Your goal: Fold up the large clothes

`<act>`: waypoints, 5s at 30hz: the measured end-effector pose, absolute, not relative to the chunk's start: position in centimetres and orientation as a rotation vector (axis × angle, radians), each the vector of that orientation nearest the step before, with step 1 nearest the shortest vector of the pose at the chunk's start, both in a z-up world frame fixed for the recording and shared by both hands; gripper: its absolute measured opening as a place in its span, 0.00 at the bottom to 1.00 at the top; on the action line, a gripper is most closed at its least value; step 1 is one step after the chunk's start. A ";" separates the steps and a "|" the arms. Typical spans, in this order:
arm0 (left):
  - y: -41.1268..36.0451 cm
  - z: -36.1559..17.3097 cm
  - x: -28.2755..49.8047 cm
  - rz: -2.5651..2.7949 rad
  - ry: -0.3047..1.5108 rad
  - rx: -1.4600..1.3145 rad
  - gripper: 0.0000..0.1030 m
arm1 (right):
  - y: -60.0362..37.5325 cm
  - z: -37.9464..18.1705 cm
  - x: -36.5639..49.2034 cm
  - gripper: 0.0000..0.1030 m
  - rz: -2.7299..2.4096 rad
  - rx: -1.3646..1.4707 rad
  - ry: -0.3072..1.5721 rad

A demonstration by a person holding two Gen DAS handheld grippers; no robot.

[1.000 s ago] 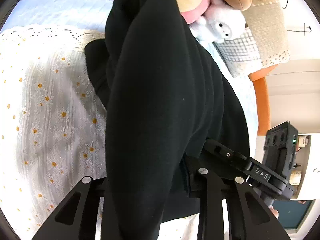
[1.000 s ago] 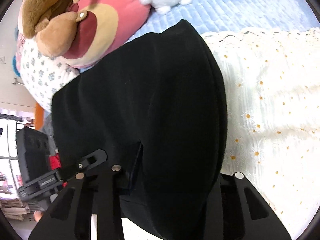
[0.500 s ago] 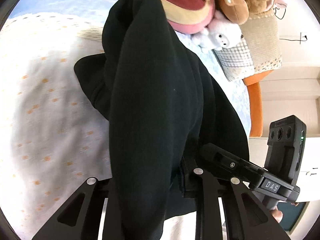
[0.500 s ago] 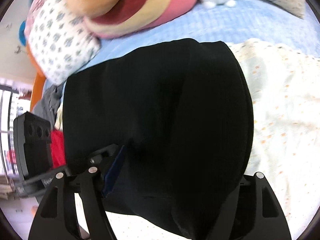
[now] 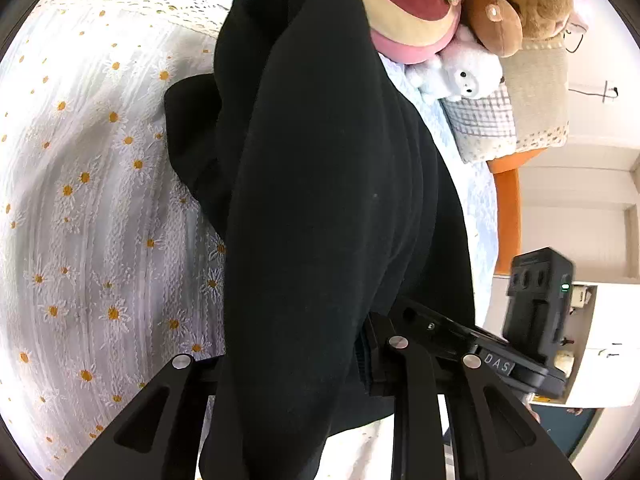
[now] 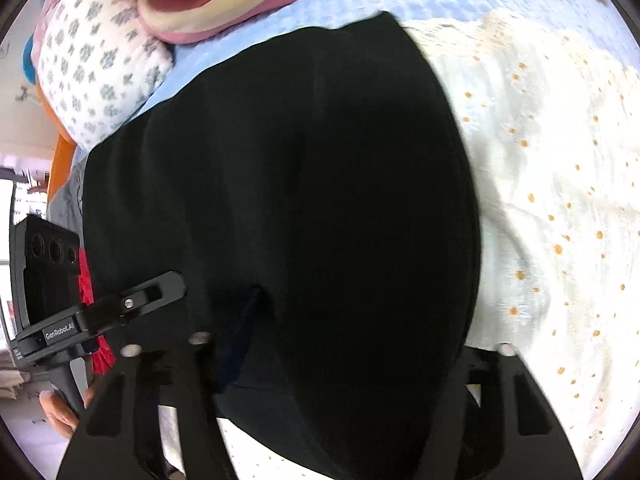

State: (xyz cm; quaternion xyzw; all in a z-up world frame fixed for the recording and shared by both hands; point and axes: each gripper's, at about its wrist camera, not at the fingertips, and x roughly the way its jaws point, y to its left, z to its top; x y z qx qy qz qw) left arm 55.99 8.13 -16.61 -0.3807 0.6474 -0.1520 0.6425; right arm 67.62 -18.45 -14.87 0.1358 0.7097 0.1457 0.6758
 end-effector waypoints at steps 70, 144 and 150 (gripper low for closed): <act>-41.4 -6.2 33.9 -1.091 1.362 -0.242 0.58 | -69.6 -5.2 20.6 0.80 -0.156 0.667 1.192; -36.2 3.8 16.7 -0.552 0.581 0.097 0.97 | -51.8 0.3 7.5 0.95 -0.404 0.119 0.552; -36.7 2.4 14.7 -0.526 0.554 0.092 0.97 | -50.8 -1.0 5.7 0.95 -0.416 0.108 0.520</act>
